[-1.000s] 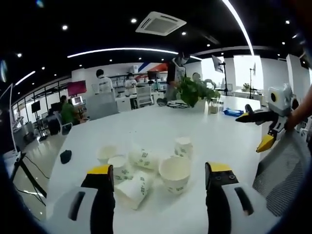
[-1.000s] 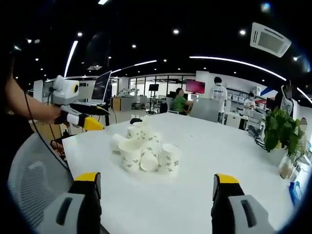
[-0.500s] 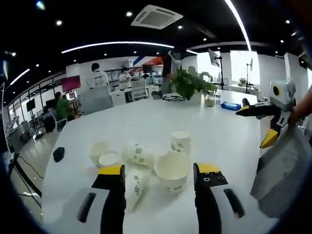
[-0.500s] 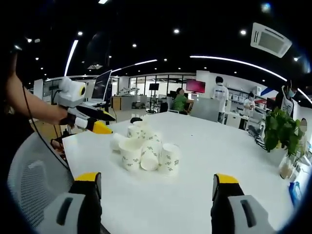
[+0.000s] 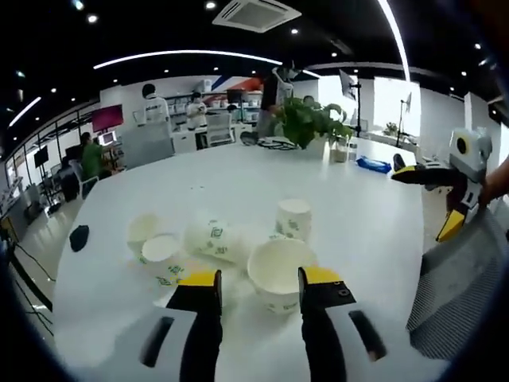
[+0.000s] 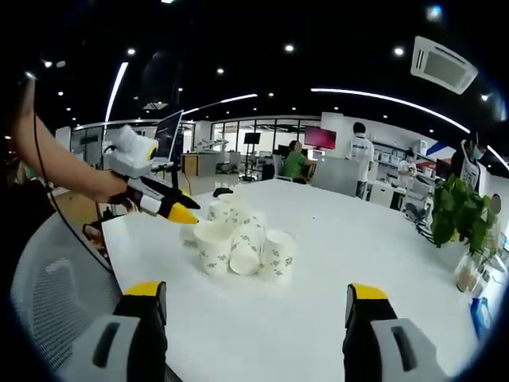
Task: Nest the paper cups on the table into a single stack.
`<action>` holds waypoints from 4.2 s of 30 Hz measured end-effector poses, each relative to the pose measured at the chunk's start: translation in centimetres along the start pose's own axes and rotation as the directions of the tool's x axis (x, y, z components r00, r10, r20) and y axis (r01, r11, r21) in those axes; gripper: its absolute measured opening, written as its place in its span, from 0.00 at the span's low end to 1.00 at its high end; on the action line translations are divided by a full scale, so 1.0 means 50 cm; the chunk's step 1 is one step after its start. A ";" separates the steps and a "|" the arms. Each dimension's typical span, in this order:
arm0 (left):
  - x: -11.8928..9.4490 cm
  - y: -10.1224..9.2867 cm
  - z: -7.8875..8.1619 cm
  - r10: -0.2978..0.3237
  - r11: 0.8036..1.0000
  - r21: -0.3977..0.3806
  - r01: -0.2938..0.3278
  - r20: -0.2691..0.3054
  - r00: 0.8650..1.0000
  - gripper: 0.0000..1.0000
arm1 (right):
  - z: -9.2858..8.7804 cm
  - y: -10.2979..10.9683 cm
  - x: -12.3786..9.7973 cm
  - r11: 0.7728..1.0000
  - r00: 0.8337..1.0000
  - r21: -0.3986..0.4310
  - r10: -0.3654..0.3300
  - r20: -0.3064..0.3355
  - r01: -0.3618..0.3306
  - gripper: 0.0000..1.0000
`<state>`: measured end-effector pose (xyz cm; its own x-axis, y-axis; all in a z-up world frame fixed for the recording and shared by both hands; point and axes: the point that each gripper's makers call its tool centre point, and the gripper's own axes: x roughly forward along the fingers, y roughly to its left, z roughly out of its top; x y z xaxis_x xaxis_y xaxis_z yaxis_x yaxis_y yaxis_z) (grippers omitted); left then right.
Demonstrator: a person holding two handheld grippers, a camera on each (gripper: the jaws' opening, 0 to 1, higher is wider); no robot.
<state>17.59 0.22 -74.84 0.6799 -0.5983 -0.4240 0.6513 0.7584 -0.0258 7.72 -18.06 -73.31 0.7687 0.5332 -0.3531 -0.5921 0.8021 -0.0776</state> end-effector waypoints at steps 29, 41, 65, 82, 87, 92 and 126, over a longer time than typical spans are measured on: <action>0.082 0.018 -0.025 0.002 0.989 -0.145 -0.016 -0.092 0.996 0.13 | -0.003 -0.011 -0.001 0.999 1.000 0.025 -0.023 -0.012 0.023 0.91; 0.086 0.013 -0.032 -0.013 0.990 -0.143 -0.003 -0.106 0.994 0.03 | -0.005 -0.016 -0.001 0.999 1.000 0.030 -0.028 -0.014 0.028 0.91; 0.044 -0.055 -0.018 -0.083 0.974 -0.218 0.062 -0.091 0.992 0.00 | -0.007 -0.011 0.001 1.000 1.000 0.027 -0.014 -0.018 0.015 0.91; 0.055 -0.084 -0.040 -0.108 0.968 -0.240 0.076 -0.121 0.987 0.00 | -0.003 -0.007 0.000 1.000 1.000 0.024 -0.012 -0.018 0.012 0.90; 0.057 -0.083 -0.044 -0.106 0.968 -0.239 0.073 -0.130 0.986 0.00 | -0.001 -0.003 0.000 1.000 1.000 0.026 -0.007 -0.016 0.007 0.91; 0.056 -0.082 -0.039 -0.101 0.967 -0.243 0.070 -0.117 0.988 0.00 | 0.000 0.002 0.001 1.000 1.000 0.025 0.006 -0.015 -0.005 0.91; 0.003 0.013 0.001 -0.050 0.977 -0.208 0.050 0.002 0.999 0.13 | -0.016 0.005 0.007 1.000 0.999 0.019 0.025 -0.041 -0.024 0.93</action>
<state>18.13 0.63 -74.87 0.6472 -0.6363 -0.4199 0.6000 0.7649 -0.2343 7.63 -17.90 -74.21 0.7432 0.5413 -0.3933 -0.6056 0.7941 -0.0514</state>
